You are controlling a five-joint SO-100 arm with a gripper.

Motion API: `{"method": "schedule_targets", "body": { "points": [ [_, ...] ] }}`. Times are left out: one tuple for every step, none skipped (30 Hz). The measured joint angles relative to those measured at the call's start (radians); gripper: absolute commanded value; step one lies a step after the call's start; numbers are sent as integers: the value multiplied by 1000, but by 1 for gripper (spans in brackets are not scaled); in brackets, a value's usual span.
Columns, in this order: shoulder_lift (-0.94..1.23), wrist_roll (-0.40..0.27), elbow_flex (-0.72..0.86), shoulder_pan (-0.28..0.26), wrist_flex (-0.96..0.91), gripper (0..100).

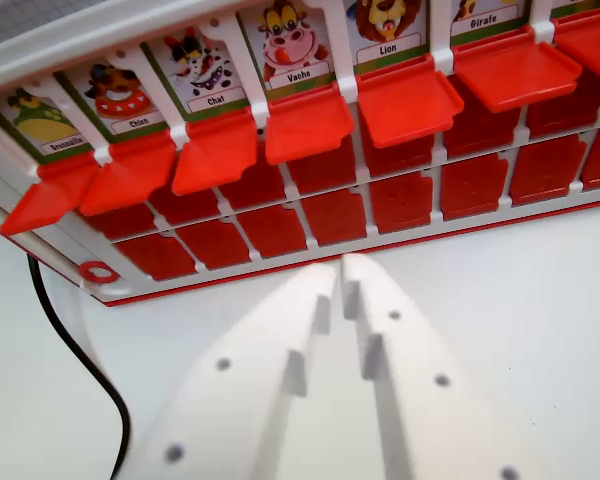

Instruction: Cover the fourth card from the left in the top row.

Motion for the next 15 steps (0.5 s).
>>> {"method": "schedule_targets", "body": {
  "points": [
    [-23,-9,-21,0,3,0],
    [-40,-18,-38,0,5,0],
    [-54,-29,-54,0,5,0],
    [-67,-40,-66,0,5,0],
    [-78,-49,-75,0,5,0],
    [-89,-57,-81,0,5,0],
    [-98,-63,-86,0,5,0],
    [-107,-67,-89,0,5,0],
    [-114,-72,-91,0,5,0],
    [-120,-75,-92,0,5,0],
    [-124,-80,-92,0,5,0],
    [-124,-83,-92,0,5,0],
    [-127,-84,-92,0,5,0],
    [-130,-84,-92,0,5,0],
    [-135,-84,-95,0,5,0]
  ]
}}
